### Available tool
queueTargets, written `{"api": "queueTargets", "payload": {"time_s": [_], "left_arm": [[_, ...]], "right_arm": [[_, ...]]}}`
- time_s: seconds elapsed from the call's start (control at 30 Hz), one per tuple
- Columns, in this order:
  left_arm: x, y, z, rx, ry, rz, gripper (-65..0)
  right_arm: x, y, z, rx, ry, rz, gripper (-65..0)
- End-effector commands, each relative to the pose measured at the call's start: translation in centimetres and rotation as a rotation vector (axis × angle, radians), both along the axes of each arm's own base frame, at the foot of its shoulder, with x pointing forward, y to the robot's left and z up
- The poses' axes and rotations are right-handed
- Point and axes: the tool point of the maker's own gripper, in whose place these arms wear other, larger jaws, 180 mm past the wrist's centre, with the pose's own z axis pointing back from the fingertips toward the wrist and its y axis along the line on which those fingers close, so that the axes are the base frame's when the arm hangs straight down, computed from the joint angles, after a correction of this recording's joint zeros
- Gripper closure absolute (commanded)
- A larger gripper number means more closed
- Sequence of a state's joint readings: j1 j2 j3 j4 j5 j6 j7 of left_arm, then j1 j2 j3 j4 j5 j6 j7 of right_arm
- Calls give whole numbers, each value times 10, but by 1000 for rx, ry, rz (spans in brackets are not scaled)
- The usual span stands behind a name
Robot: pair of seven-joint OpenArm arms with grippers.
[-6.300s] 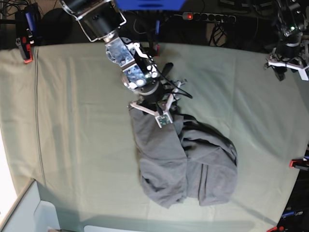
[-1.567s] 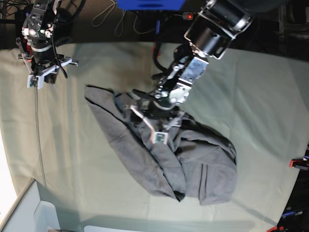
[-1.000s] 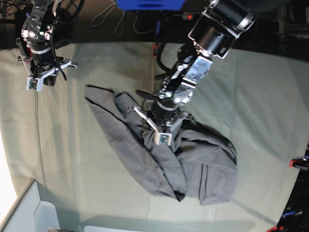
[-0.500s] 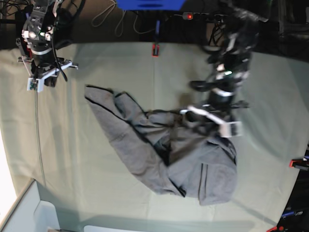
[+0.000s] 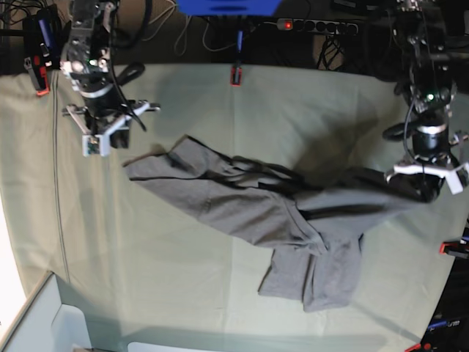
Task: Layout the t-shirt on the table in an organized manner, then fold the t-shirt properly
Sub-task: 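Grasp the shirt with both grippers, lift and swing it across the table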
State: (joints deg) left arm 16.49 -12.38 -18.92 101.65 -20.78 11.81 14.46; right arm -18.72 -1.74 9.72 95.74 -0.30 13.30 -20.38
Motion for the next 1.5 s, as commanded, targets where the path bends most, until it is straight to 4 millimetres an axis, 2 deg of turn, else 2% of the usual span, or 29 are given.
{"api": "queueTargets", "payload": {"time_s": [0.0, 0.17, 0.3, 0.4, 0.47, 0.63, 0.8, 1.0, 1.17, 1.33, 1.4, 1.47], "left_arm": [[-3, 3, 10, 31, -28, 2, -2], [-28, 4, -11, 35, 48, 1, -2], [-41, 6, -24, 42, 97, 3, -2], [-49, 16, -25, 54, 110, 29, -2], [-51, 20, -24, 58, 110, 39, -2], [-52, 22, -25, 59, 114, 43, -2], [-56, 22, -27, 59, 123, 43, -2], [-56, 21, -28, 57, 123, 44, -2], [-54, 22, -26, 59, 119, 43, -2], [-54, 22, -26, 59, 117, 43, -2], [-54, 21, -26, 59, 116, 42, -2], [-53, 21, -25, 59, 114, 42, -2]], "right_arm": [[16, 8, 14, 10, -65, 27, -104], [46, 55, 21, 55, -104, 140, -109], [64, 99, 31, 83, -139, 253, -193], [68, 134, 33, 98, -144, 348, -292], [71, 149, 32, 102, -141, 390, -338], [71, 174, 14, 101, -95, 466, -343], [77, 176, -6, 86, -42, 480, -343], [85, 160, -26, 32, 9, 492, -343], [93, 154, -32, 4, 24, 501, -332], [101, 150, -28, -5, 13, 497, -232], [109, 145, -25, -19, 8, 493, -145], [110, 139, -32, -30, 30, 488, -34]]}}
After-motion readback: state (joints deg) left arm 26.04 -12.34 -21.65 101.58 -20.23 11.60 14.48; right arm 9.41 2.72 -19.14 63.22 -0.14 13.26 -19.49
